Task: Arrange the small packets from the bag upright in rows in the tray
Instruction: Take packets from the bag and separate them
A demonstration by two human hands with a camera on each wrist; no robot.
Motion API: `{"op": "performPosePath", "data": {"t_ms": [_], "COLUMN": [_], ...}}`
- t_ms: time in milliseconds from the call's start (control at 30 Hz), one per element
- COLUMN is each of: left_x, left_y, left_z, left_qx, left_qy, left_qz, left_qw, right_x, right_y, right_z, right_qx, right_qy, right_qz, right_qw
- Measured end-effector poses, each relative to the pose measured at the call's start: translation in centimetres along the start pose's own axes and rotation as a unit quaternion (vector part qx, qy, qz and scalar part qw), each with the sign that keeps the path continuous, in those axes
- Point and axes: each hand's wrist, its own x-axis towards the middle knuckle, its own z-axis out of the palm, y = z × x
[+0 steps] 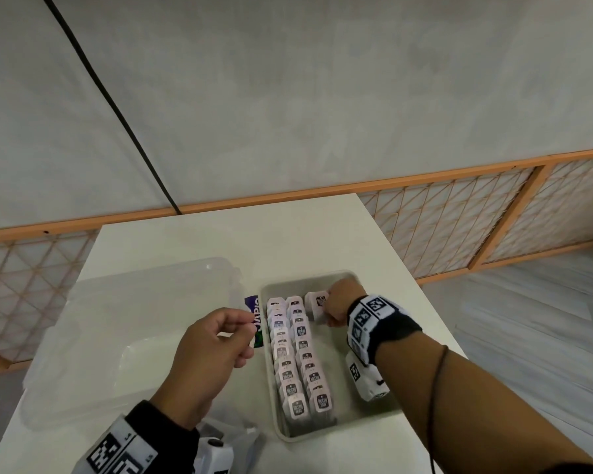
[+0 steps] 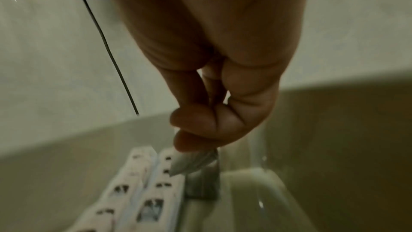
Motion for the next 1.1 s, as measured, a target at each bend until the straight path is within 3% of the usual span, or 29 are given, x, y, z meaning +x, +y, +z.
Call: {"op": "performPosePath", "data": {"t_ms": [67,167,600,800,1100], "left_x": [-0.1,-0.1,-0.1,-0.2,-0.3], "left_y": [0.0,-0.1,-0.4,-0.3,-0.2], "left_z": [-0.2,-0.6,-1.3,-1.4,-1.7], "left_qx": [0.004,0.002,0.011,0.013,0.011], "left_qy": [0.002,0.010,0.025,0.021,0.022], "left_qz": [0.002,0.002,-0.004,-0.008,-0.012], "left_qw": [1.000,1.000,1.000,1.000,1.000], "right_x": [1.1,2.6,4.4,4.0,3.9], "right_y": [0.4,0.6,0.3,0.4,0.2], "right_z": [1.0,2.1,2.9,3.0,2.8], "right_qx": [-0.166,-0.234,-0.297,-0.315,-0.292], "right_qy": [-0.020,-0.030,-0.042,-0.009,0.005], "right_qz": [-0.018,0.008,-0.004,-0.029,-0.018], "right_qw": [0.986,0.972,0.954,0.949,0.956]}}
